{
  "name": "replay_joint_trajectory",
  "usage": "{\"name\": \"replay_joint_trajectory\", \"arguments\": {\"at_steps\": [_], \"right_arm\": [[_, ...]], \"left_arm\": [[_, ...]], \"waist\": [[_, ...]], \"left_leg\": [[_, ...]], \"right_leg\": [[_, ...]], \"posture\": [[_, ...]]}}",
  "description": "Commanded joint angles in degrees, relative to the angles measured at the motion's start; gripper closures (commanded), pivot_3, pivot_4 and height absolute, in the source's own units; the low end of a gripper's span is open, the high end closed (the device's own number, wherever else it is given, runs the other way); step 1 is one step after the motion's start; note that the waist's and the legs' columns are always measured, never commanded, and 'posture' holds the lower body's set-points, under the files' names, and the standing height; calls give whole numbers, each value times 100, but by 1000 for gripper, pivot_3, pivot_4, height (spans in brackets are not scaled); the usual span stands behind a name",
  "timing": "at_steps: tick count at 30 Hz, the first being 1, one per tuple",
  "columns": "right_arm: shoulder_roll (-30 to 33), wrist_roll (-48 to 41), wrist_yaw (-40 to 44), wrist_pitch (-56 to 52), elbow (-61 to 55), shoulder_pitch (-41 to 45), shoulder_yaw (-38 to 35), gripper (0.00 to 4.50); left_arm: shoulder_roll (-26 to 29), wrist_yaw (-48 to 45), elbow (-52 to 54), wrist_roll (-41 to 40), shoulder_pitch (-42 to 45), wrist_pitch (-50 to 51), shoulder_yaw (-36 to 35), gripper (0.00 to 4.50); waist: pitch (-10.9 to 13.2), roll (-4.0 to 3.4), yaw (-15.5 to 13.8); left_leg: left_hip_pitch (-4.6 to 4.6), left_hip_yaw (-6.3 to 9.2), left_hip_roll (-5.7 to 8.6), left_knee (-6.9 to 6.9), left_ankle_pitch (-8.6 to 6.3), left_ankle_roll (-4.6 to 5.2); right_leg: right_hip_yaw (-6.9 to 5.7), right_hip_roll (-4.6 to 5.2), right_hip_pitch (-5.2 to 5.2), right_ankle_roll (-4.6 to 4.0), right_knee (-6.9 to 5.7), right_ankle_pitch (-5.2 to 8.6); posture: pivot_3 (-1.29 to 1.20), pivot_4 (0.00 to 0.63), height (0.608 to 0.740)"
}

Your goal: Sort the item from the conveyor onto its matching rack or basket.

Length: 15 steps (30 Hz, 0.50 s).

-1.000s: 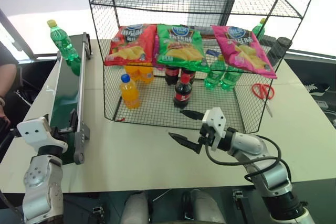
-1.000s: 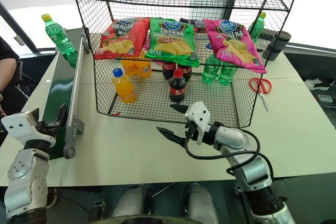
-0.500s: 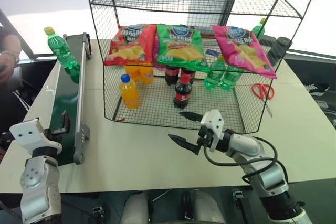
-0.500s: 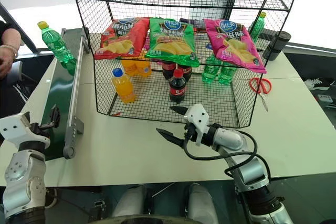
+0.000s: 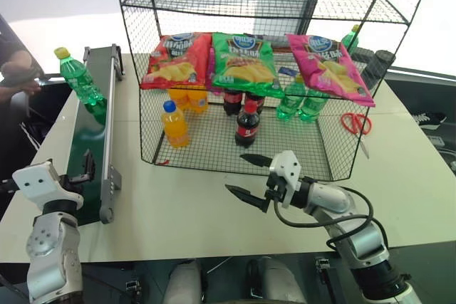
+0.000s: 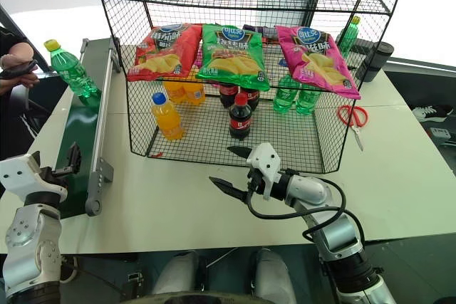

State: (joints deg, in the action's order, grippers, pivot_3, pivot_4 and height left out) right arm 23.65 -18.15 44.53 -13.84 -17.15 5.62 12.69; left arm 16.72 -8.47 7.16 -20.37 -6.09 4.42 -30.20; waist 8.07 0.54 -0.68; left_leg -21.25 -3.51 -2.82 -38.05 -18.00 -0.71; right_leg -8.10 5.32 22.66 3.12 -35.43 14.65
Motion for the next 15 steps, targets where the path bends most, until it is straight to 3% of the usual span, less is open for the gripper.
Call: {"name": "replay_joint_trajectory", "arguments": {"at_steps": [1, 15], "right_arm": [[-16, -35, 24, 12, -231, 72, -1, 46], [12, -199, 230, 20, -416, 196, -11, 46]], "left_arm": [[124, -34, 163, 64, -50, -181, -105, 0], [205, -53, 131, -15, -93, -308, -232, 0]], "waist": [[0, 0, 1], [1, -1, 0]], "left_leg": [[0, 0, 0, 0, 0, 0], [-2, 1, 0, 0, 0, 0]], "right_leg": [[0, 0, 0, 0, 0, 0], [-1, 2, 3, 0, 0, 0]], "posture": [[0, 150, 736], [0, 150, 736]]}}
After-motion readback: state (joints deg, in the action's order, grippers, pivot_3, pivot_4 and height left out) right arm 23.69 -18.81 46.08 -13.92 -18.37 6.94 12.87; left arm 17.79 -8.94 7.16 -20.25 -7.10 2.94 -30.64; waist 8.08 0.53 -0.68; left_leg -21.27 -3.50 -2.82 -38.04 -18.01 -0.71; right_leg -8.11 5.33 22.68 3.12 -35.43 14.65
